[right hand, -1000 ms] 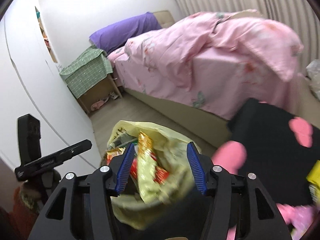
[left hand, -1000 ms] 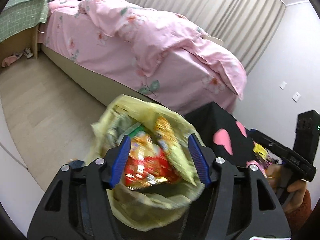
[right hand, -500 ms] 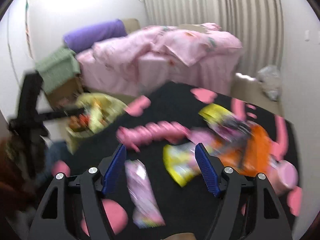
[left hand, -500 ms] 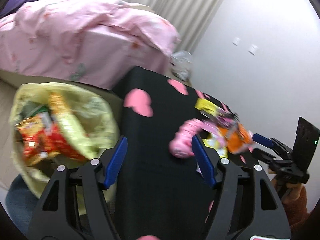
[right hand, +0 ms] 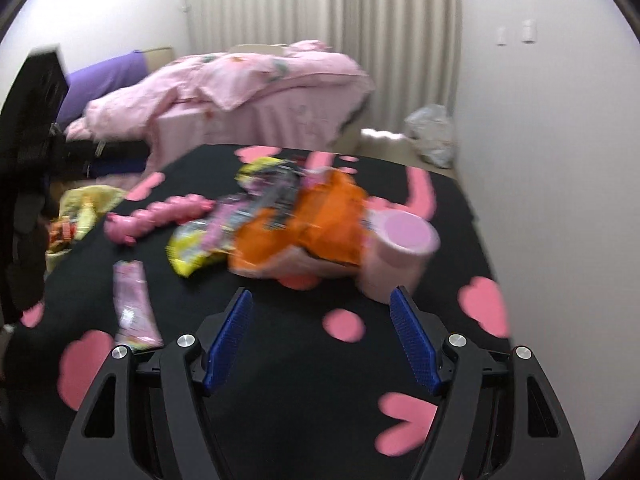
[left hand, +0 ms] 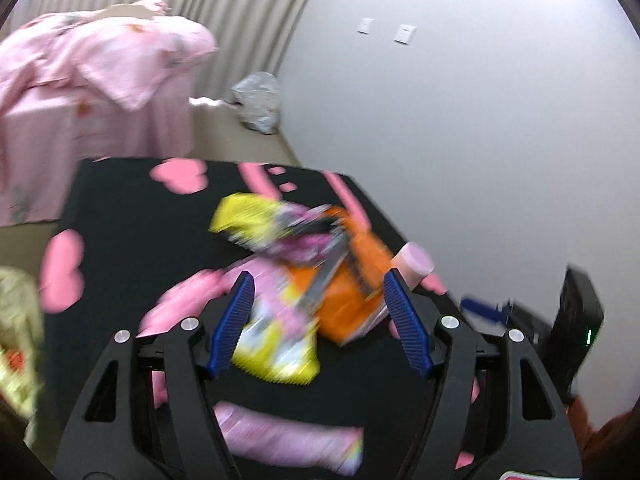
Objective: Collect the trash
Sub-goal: 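Move both open grippers back over the table toward the orange bag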
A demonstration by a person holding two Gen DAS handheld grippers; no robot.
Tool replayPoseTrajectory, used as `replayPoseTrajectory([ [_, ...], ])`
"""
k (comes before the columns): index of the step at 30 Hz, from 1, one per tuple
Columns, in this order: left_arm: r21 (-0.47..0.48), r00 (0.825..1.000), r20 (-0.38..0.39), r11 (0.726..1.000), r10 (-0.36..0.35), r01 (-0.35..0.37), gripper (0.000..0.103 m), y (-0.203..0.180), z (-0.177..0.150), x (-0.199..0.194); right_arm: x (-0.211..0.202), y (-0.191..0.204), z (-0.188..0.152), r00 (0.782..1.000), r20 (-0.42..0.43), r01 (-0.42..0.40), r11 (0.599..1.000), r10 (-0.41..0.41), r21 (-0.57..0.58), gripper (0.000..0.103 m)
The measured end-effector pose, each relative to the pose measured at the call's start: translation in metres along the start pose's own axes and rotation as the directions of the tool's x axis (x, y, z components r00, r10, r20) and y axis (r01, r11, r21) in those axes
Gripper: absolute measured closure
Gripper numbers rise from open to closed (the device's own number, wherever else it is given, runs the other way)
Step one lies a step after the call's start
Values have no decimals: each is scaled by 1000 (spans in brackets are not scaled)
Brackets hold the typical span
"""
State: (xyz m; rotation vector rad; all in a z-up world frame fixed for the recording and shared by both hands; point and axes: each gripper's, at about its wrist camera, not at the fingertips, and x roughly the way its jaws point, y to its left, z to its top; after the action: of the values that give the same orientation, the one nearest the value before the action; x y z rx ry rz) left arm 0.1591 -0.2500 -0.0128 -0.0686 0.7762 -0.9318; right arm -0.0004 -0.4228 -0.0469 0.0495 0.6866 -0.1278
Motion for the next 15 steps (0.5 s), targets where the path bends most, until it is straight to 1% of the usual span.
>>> replayPoseTrajectory([
  [1, 10, 1000, -5, 1000, -1, 1, 39, -5, 4, 11, -1, -7, -5, 1000, 0, 30, 1000, -30, 11, 35],
  [3, 50, 999, -35, 999, 19, -17, 39, -18, 15, 40, -4, -18, -11, 998, -4, 56, 998, -56, 29, 35],
  [4, 79, 997, -49, 996, 56, -52, 39, -26, 21, 59, -5, -24, -14, 998, -5, 69, 997, -69, 42, 35],
  [6, 100, 991, -60, 989, 118, -111, 39, -31, 27, 81, -11, -38, -20, 996, -1, 94, 993, -95, 76, 35],
  [7, 104, 982, -89, 982, 165, -155, 41, -31, 30, 98, -13, -42, -22, 995, 0, 99, 991, -99, 85, 35],
  [8, 97, 976, -114, 980, 183, -172, 44, -29, 31, 107, -16, -48, -25, 995, 1, 103, 989, -104, 103, 35],
  [9, 85, 970, -146, 979, 195, -184, 54, -26, 32, 116, -16, -51, -26, 995, 0, 103, 988, -104, 116, 35],
  [10, 67, 964, -178, 979, 199, -190, 59, -20, 32, 124, -17, -56, -29, 995, -3, 99, 986, -99, 132, 35],
  [11, 63, 963, -181, 979, 202, -193, 60, -18, 31, 125, -16, -58, -31, 995, -8, 96, 986, -96, 138, 35],
  [12, 72, 960, -179, 976, 213, -203, 67, -16, 30, 124, -15, -59, -33, 995, -12, 95, 985, -94, 143, 35],
  [13, 79, 959, -180, 975, 221, -209, 75, -15, 27, 122, -13, -62, -35, 996, -18, 95, 984, -93, 150, 35],
  [14, 83, 955, -188, 973, 229, -216, 80, -12, 25, 119, -12, -62, -37, 996, -21, 93, 984, -91, 155, 35],
  [15, 81, 953, -196, 972, 230, -219, 88, -10, 23, 115, -11, -63, -37, 996, -25, 90, 983, -87, 162, 35],
])
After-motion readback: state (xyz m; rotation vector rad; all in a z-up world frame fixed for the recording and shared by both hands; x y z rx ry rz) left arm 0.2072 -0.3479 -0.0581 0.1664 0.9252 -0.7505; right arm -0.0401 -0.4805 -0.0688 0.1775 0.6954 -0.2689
